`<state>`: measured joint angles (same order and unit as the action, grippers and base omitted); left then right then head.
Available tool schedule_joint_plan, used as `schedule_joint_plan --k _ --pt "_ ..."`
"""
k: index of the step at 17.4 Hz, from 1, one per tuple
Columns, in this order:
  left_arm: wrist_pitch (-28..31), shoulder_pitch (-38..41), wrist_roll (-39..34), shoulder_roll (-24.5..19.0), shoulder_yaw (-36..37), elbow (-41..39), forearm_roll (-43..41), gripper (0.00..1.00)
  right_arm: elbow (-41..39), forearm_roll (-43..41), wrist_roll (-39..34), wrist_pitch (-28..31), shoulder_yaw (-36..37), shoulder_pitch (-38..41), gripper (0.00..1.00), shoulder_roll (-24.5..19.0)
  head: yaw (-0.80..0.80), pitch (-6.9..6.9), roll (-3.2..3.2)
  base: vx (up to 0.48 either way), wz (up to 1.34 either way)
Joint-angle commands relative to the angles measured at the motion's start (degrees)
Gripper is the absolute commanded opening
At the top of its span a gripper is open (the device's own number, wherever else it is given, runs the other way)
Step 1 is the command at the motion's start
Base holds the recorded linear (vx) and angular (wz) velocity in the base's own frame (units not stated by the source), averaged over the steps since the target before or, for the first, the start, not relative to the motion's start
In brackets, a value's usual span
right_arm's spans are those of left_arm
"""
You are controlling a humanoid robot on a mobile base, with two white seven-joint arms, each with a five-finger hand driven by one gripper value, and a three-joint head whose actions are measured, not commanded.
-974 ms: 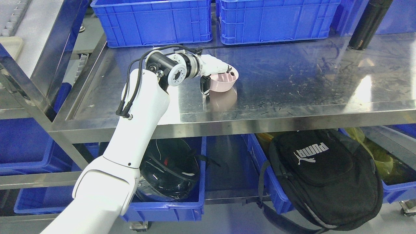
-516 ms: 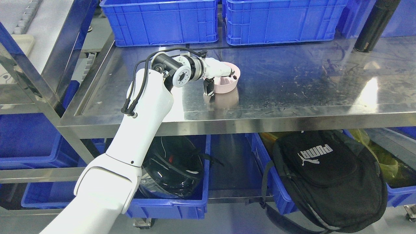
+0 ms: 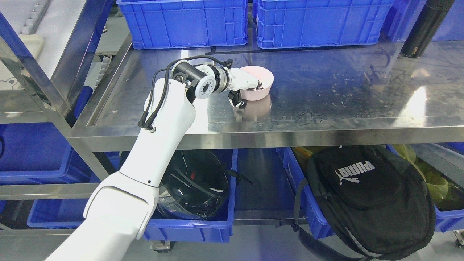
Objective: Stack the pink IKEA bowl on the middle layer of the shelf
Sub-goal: 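Close the left hand on the bowl rim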
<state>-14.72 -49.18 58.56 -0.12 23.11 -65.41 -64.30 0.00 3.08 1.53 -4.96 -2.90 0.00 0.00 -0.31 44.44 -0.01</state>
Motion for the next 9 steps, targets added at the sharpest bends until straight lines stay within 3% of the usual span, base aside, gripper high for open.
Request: schedule_joint_plan --k 1,3,9 --pt "-1.53 -0.56 2.61 -0.88 -3.67 -0.07 0.14 0.30 -1.00 0.00 -0.03 0.22 0.00 1.32 1.00 1.00 0.00 0.00 0.00 0.000 0.00" --pt "-3.99 -0.56 3.23 -0.88 -5.87 -0.07 0.14 0.18 -1.00 0.00 -0.03 0.22 0.00 1.32 1.00 1.00 0.00 0.00 0.00 0.001 -0.04" --pt "-7.60 -1.53 3.23 -0.88 -12.38 -0.25 0.58 0.04 -1.00 0.00 -0.03 0.22 0.00 1.32 1.00 1.00 0.00 0.00 0.00 0.006 -0.01"
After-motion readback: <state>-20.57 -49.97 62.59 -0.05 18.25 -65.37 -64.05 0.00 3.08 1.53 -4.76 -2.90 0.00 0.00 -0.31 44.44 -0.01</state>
